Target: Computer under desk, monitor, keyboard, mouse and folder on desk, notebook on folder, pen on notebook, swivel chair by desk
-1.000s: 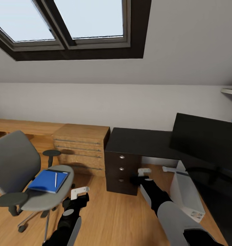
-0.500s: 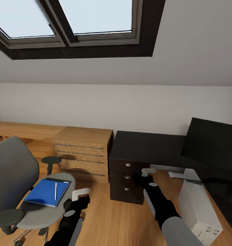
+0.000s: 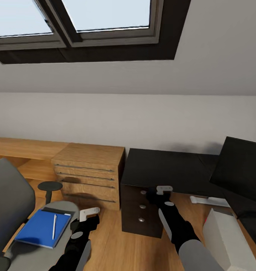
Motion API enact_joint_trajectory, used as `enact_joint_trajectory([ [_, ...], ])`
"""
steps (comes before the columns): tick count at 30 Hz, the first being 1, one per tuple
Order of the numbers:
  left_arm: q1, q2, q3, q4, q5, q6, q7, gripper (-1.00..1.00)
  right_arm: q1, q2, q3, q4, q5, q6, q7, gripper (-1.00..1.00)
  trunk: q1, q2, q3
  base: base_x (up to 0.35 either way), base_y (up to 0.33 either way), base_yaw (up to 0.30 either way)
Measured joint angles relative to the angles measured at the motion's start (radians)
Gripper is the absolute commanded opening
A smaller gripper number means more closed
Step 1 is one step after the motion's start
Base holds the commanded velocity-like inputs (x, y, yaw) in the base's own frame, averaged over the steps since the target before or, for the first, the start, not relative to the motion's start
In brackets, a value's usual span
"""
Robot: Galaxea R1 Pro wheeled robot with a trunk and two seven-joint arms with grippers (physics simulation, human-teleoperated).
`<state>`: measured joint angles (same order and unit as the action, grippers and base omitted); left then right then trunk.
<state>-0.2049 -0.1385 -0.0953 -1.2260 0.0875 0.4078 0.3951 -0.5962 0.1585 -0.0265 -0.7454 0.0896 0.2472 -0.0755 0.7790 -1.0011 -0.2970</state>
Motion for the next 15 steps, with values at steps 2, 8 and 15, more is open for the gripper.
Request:
enact_joint_trajectory([
  [2,0.000,0.000,0.000,0.000,0.000,0.000,0.000,1.00,0.000,0.000,0.000,0.000,0.000,0.000,0.000,-1.00,0.000,0.000,0.000,0.321,0.000,0.000],
  [8,0.000,0.000,-0.001,0.005,0.000,0.000,0.001,1.00,0.000,-0.001,0.000,-0.001,0.000,0.000,0.000,-1.00,0.000,0.000,0.000,0.321,0.000,0.000],
  [15,0.000,0.000,-0.002,0.017,0.000,0.001,0.001,1.00,0.000,0.000,0.000,0.000,0.000,-0.001,0.000,-1.00,0.000,0.000,0.000,0.321,0.000,0.113],
])
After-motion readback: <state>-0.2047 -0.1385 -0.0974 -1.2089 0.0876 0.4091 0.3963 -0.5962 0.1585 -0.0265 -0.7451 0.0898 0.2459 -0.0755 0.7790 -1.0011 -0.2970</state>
